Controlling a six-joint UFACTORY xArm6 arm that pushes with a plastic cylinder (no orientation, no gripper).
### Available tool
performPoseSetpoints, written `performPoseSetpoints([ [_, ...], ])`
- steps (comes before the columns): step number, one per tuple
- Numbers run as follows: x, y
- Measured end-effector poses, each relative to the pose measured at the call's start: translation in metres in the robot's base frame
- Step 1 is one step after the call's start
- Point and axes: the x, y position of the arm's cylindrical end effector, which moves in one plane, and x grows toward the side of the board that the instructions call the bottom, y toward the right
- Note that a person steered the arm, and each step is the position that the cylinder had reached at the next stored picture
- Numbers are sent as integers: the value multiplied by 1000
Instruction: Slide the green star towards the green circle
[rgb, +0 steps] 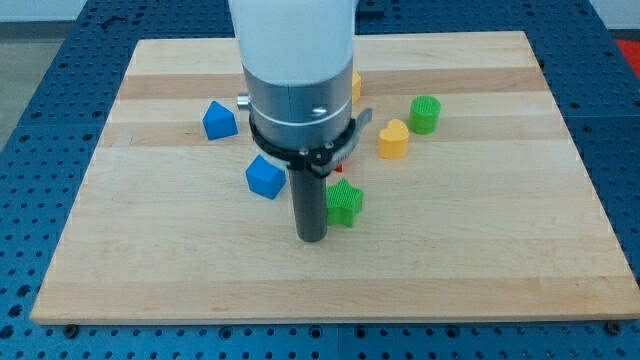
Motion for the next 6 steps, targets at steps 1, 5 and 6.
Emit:
performPoseSetpoints([
  [1, -9, 10],
  [5, -28, 35],
  [6, -34, 32],
])
